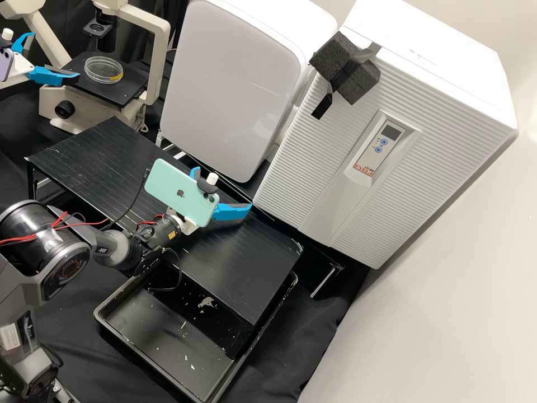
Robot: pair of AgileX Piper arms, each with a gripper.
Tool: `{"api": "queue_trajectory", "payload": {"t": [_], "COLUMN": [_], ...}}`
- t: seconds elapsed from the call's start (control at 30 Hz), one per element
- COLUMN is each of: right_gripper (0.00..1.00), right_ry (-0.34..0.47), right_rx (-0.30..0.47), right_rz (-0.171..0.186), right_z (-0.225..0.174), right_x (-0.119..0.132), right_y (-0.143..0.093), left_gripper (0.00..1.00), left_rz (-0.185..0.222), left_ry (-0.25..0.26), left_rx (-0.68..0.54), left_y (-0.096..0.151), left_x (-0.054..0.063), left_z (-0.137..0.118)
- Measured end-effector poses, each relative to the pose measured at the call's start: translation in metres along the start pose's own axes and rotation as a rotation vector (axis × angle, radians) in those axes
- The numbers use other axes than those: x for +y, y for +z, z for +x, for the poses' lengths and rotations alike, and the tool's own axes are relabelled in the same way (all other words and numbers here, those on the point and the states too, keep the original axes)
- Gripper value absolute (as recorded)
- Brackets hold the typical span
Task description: Place the petri dish on the bench
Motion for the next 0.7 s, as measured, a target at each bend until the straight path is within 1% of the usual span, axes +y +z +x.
{"api": "queue_trajectory", "payload": {"t": [0.2,0.27,0.43,0.63,0.7], "right_gripper": [1.0,1.0,1.0,1.0,1.0], "right_ry": [0.0,0.0,0.0,0.0,0.0], "right_rx": [0.0,0.0,0.0,0.0,0.0], "right_rz": [0.0,0.0,0.0,0.0,0.0], "right_z": [0.0,0.0,0.0,0.0,0.0], "right_x": [0.0,0.0,0.0,0.0,0.0], "right_y": [0.0,0.0,0.0,0.0,0.0], "left_gripper": [1.0,1.0,1.0,1.0,1.0], "left_rz": [0.002,0.004,0.006,0.032,0.026], "left_ry": [-0.001,0.008,0.028,0.048,0.049], "left_rx": [-0.002,-0.02,-0.092,-0.151,-0.173], "left_y": [0.0,0.001,0.002,0.005,0.006], "left_x": [0.0,0.002,0.009,0.015,0.016], "left_z": [0.0,0.004,0.017,0.034,0.038]}}
